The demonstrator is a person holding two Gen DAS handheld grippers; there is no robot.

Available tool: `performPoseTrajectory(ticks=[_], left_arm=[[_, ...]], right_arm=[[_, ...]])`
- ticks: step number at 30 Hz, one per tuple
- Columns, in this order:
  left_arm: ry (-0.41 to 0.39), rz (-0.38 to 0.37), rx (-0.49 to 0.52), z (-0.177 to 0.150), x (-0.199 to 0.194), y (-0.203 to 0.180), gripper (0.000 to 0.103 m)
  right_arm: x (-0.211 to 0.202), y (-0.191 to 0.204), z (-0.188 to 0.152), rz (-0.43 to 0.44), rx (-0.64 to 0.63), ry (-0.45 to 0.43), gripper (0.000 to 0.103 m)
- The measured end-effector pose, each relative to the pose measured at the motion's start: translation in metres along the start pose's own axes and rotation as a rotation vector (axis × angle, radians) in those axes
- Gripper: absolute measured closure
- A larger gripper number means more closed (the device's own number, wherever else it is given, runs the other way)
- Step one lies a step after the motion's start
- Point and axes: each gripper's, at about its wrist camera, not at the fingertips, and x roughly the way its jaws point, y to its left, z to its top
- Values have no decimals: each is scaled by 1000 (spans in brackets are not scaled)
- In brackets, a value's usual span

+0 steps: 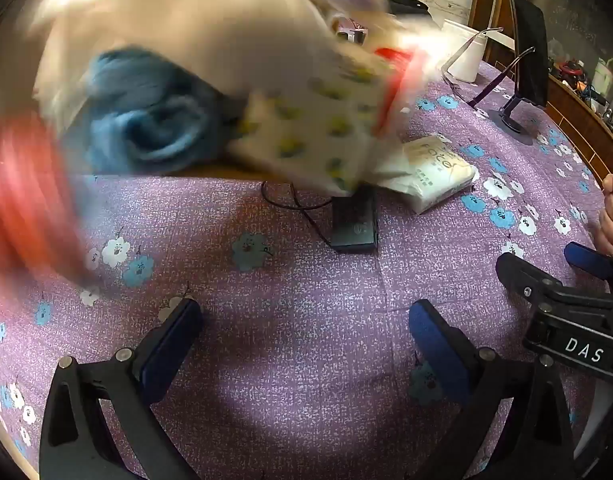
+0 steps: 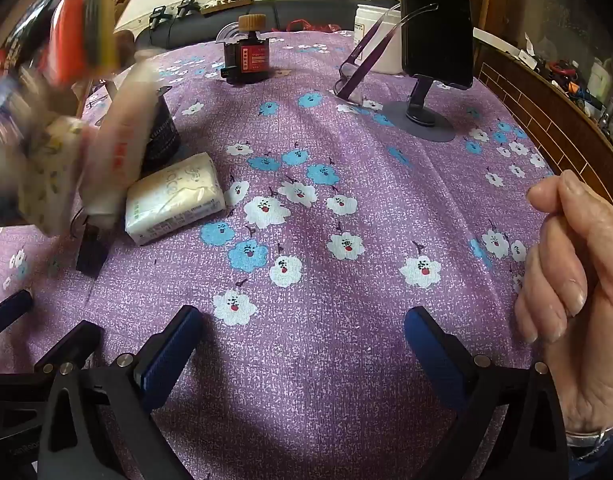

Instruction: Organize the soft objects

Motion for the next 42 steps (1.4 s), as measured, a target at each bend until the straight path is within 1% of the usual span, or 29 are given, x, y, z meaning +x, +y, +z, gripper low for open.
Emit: performPoseTrajectory(ticks=[42], left_arm=[[0,-1,1,0,-1,3,0]], right_arm=[[1,0,0,0,0,-1,1]])
